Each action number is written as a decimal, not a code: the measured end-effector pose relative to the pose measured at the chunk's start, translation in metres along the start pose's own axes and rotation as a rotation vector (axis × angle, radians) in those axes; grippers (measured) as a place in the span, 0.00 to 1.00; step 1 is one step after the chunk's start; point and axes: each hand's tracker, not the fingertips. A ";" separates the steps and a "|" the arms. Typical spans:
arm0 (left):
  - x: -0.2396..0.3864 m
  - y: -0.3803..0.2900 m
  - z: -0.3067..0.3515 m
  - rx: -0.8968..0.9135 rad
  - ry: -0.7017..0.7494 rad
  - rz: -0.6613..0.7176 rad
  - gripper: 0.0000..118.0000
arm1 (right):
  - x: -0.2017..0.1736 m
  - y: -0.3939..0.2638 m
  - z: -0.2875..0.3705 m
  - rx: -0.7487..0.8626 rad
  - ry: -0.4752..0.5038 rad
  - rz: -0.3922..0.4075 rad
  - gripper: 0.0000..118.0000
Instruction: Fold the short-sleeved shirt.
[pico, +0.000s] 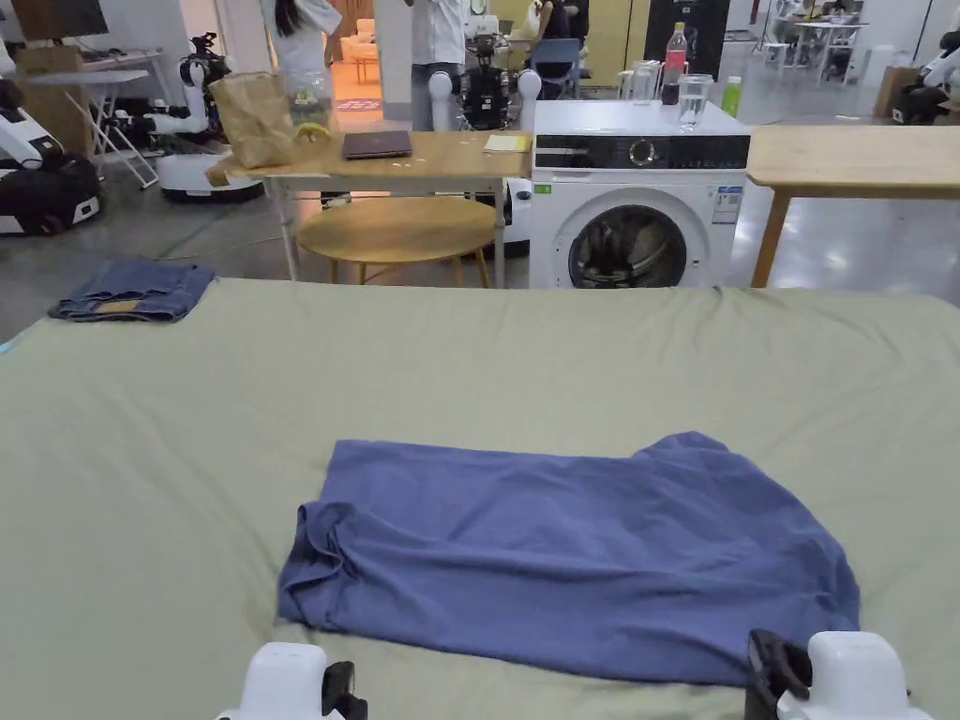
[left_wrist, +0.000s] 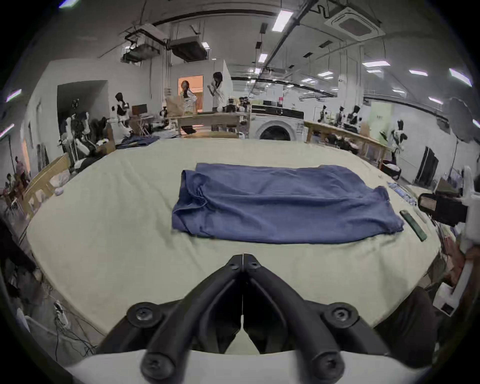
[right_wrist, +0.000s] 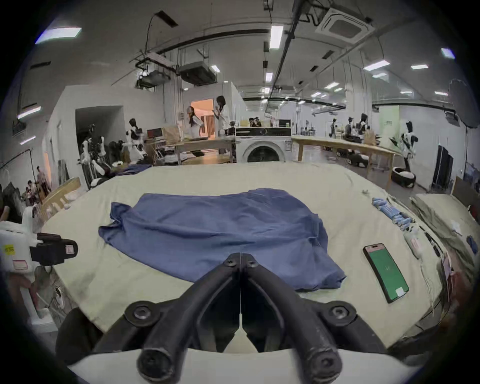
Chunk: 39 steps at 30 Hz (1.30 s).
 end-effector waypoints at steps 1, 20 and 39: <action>0.001 0.003 -0.002 -0.002 0.005 0.000 0.00 | 0.000 0.001 0.001 0.000 0.000 -0.002 0.00; -0.074 0.060 -0.152 -0.215 0.186 0.053 0.90 | 0.053 -0.013 -0.018 -0.073 -0.110 -0.027 0.00; -0.050 0.088 -0.146 -0.186 0.152 -0.092 0.00 | 0.136 -0.026 -0.140 -0.414 -0.121 -0.122 0.20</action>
